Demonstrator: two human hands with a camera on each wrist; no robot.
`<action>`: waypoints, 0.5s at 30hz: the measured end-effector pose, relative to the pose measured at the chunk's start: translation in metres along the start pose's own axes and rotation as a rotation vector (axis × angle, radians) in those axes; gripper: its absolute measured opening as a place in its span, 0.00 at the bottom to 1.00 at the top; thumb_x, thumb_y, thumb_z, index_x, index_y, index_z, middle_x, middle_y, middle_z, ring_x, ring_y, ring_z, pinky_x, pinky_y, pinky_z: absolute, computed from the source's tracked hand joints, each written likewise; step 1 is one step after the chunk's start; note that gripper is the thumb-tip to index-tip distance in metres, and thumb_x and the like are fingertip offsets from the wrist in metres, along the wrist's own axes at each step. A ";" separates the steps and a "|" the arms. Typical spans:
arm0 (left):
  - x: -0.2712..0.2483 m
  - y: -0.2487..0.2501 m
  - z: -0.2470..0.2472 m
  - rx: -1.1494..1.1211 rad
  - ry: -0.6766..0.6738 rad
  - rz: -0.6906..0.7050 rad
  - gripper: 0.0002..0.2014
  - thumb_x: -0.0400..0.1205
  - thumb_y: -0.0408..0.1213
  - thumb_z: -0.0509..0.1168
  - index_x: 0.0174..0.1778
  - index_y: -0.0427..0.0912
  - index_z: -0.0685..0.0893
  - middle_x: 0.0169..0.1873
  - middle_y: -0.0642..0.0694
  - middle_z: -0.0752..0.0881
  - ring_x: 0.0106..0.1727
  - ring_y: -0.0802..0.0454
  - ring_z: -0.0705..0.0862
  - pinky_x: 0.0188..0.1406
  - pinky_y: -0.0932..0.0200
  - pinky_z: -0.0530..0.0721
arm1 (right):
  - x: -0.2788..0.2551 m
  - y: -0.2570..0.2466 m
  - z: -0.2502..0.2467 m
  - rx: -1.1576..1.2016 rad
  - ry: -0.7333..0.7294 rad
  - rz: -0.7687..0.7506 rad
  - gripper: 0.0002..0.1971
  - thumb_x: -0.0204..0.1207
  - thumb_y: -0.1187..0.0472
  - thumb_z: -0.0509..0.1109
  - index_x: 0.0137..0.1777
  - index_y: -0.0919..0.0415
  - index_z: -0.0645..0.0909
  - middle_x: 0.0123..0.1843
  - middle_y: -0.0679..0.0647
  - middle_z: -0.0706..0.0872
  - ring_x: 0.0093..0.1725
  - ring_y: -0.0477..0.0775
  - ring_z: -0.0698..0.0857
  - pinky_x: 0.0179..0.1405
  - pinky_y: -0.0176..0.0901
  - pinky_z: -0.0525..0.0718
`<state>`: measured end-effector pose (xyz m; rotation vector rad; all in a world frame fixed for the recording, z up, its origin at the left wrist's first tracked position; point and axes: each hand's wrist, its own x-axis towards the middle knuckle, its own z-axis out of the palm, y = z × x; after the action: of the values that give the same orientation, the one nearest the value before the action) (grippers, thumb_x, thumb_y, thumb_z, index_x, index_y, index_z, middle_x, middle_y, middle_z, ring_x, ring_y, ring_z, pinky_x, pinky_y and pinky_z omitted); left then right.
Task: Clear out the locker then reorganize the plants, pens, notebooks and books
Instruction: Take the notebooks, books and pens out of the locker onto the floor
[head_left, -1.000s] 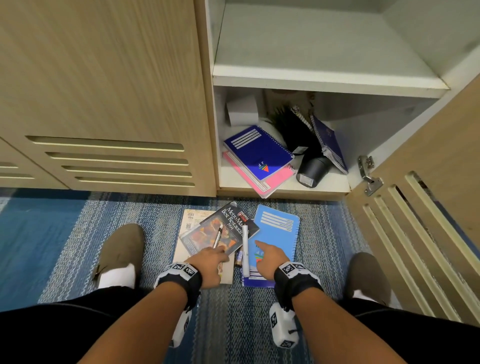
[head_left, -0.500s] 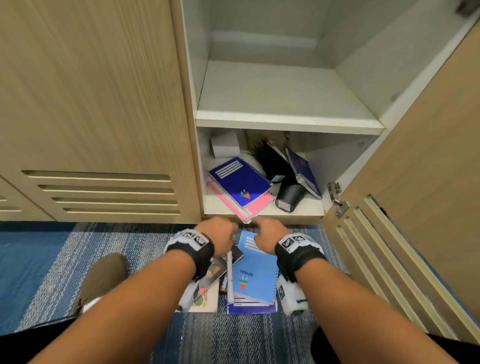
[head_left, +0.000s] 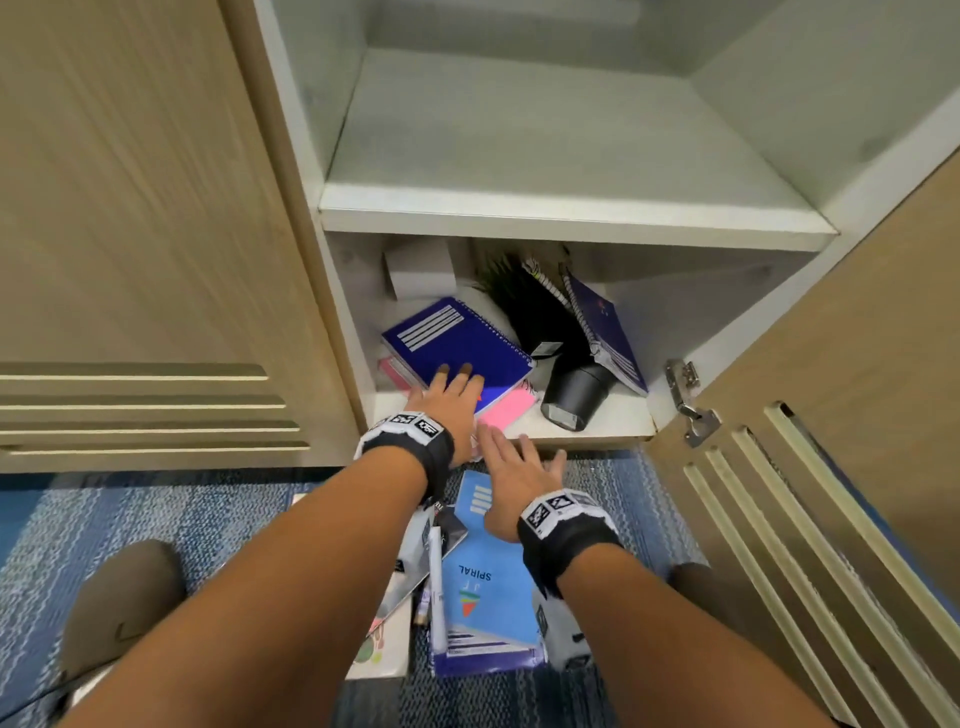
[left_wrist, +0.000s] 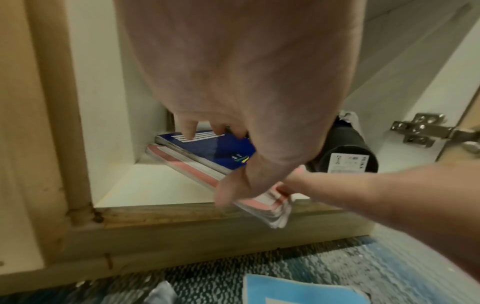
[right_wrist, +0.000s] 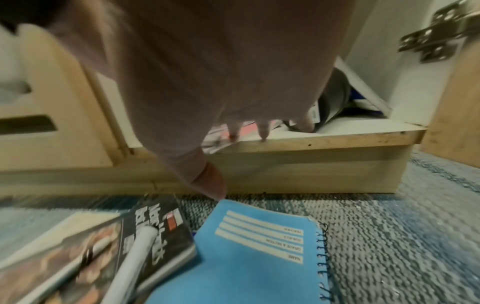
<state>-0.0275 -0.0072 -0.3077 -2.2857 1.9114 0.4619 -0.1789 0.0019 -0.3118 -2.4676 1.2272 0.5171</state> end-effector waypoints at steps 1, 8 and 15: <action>0.004 -0.002 0.005 0.013 -0.024 0.007 0.48 0.76 0.44 0.70 0.86 0.48 0.47 0.85 0.44 0.57 0.84 0.38 0.58 0.78 0.34 0.65 | 0.000 -0.001 0.004 -0.050 0.048 -0.009 0.54 0.71 0.53 0.72 0.87 0.49 0.36 0.88 0.48 0.49 0.85 0.64 0.53 0.76 0.84 0.44; -0.027 -0.004 0.035 0.345 0.198 0.164 0.36 0.77 0.46 0.68 0.80 0.42 0.64 0.72 0.36 0.73 0.70 0.35 0.72 0.72 0.42 0.69 | -0.004 -0.017 0.036 -0.208 0.409 -0.141 0.31 0.62 0.57 0.77 0.67 0.59 0.78 0.63 0.59 0.77 0.65 0.65 0.75 0.76 0.77 0.63; -0.070 -0.014 0.042 0.219 0.135 0.184 0.30 0.82 0.34 0.62 0.81 0.40 0.62 0.79 0.36 0.68 0.78 0.36 0.69 0.73 0.43 0.73 | -0.028 -0.025 0.069 0.476 0.613 0.053 0.24 0.62 0.66 0.69 0.61 0.56 0.77 0.62 0.56 0.77 0.64 0.60 0.77 0.67 0.50 0.76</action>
<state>-0.0308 0.0733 -0.3270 -2.0612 2.1277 0.1094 -0.1865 0.0669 -0.3561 -2.2275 1.4195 -0.5156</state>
